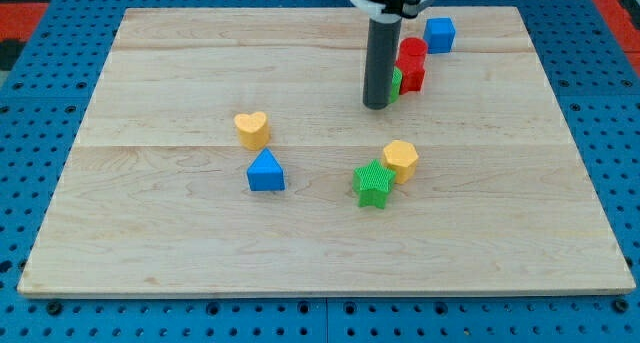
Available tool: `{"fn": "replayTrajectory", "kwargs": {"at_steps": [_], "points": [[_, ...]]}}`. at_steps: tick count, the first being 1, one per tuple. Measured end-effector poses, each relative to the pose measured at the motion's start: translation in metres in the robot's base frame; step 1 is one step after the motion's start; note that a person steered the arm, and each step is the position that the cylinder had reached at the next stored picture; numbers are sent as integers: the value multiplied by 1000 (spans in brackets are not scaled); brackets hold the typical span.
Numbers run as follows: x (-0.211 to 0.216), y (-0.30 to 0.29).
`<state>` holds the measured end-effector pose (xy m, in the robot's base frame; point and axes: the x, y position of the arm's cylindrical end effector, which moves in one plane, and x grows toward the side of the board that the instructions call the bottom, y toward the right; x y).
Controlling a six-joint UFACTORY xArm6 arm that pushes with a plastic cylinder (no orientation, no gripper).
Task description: Place the arm below the green star
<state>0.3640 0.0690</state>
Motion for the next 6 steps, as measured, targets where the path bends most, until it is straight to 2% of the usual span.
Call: {"fn": "replayTrajectory", "kwargs": {"at_steps": [2, 3, 4, 5, 6], "points": [[-32, 54], [-7, 68], [71, 129], [171, 127], [234, 70]]}}
